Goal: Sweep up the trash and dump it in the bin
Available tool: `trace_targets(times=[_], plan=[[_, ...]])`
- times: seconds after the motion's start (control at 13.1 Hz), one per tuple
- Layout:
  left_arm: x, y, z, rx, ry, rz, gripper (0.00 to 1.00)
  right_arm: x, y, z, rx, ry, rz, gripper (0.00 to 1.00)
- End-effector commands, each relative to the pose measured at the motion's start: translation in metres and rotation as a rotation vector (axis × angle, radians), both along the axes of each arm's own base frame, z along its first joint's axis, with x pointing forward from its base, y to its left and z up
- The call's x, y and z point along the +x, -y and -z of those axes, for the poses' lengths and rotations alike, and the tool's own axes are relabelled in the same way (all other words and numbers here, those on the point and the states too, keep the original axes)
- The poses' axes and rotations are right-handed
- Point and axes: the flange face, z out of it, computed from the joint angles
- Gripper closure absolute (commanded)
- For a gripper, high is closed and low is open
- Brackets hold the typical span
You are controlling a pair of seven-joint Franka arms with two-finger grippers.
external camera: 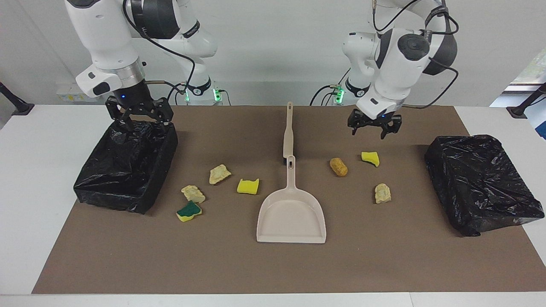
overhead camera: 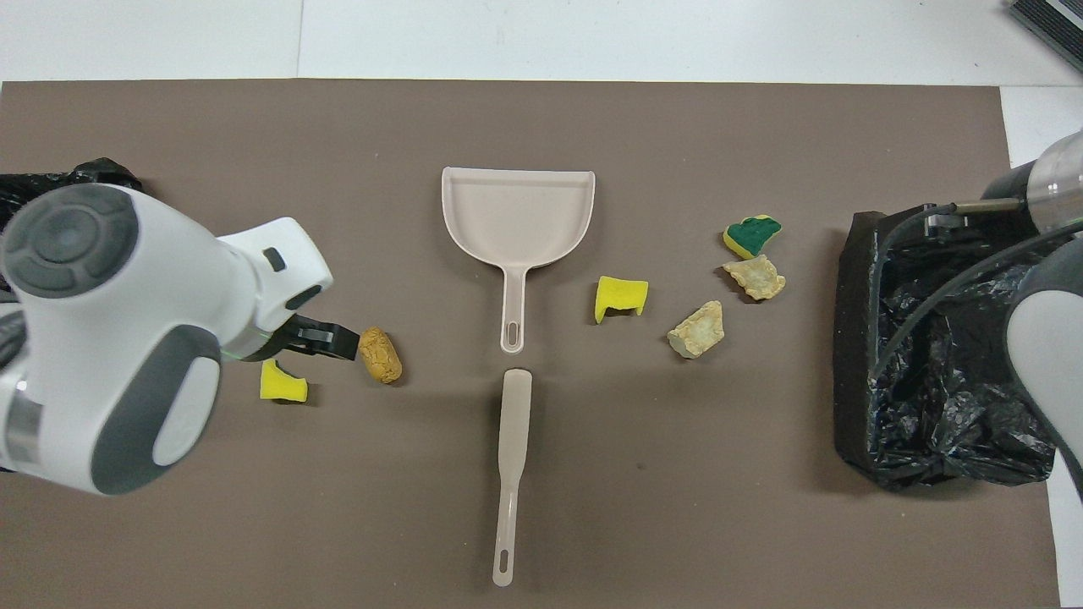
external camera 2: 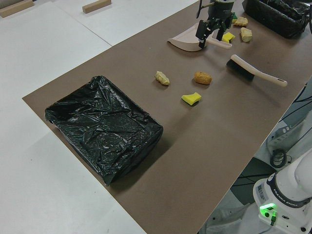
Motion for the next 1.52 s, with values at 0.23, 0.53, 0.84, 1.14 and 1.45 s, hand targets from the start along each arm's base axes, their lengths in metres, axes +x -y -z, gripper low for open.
trace_targets(times=[0.23, 0.53, 0.84, 1.14, 1.45], plan=[[-0.084, 0.102, 0.063, 0.002, 0.007, 0.007, 0.00, 0.031, -0.121, 0.055, 0.014, -0.002, -0.093, 0.00], [-0.150, 0.149, 0.113, -0.039, 0.061, 0.026, 0.00, 0.069, -0.229, 0.097, 0.053, 0.064, -0.040, 0.00], [-0.211, 0.180, 0.136, -0.053, 0.070, 0.067, 0.00, 0.062, -0.275, 0.122, 0.054, 0.079, -0.100, 0.00], [-0.247, 0.175, 0.139, -0.052, 0.071, 0.078, 0.00, 0.057, -0.282, 0.126, 0.073, 0.066, -0.106, 0.00], [-0.257, 0.168, 0.142, -0.057, 0.076, 0.070, 0.28, 0.040, -0.325, 0.182, 0.015, -0.001, -0.178, 0.00]])
